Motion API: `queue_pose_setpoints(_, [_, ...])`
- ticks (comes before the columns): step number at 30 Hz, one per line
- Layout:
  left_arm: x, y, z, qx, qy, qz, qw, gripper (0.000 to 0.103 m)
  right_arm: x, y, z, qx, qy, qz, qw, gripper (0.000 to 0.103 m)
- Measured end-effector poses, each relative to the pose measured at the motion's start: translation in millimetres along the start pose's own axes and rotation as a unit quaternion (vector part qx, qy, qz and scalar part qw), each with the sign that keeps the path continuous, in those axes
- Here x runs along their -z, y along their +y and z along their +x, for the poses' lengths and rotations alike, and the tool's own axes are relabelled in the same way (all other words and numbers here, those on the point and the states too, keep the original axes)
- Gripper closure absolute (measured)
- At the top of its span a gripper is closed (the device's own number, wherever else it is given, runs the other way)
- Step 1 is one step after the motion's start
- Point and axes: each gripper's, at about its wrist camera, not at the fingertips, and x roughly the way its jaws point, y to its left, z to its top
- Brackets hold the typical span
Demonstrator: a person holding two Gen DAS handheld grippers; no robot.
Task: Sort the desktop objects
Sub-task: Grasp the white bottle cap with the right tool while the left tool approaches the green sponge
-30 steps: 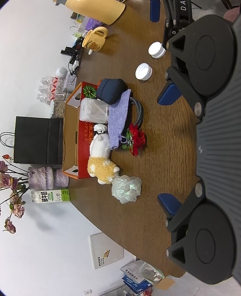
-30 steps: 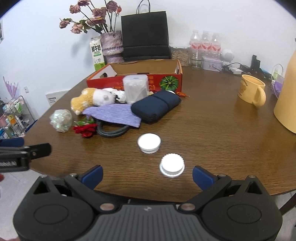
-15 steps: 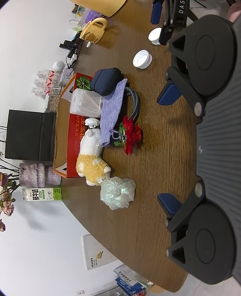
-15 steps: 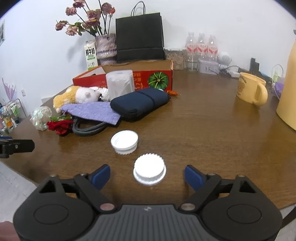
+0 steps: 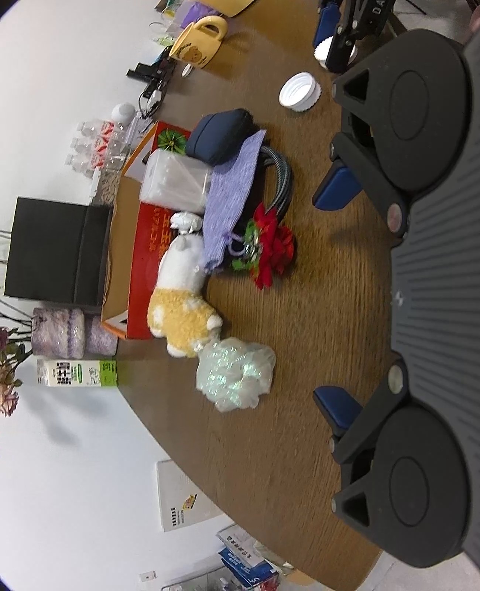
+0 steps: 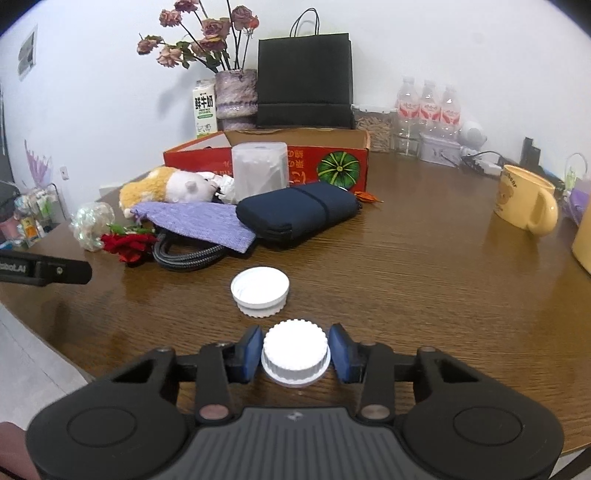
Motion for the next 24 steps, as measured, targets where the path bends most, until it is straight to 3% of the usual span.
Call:
queue_pose_setpoints(17, [-35.8,39.9,30.0,-0.046,-0.025,-0.026,0.9983,0.000,-35.7,-9.5,21.4,-0.002,-0.023,0.011,1.000,0.065])
queue_pose_setpoints(24, [-50.8,52.3,59.0,-0.055,-0.015,-0.022,0.9981,0.002,-56.5,-7.0,38.3,-0.002,-0.024,0.014,1.000,0.065])
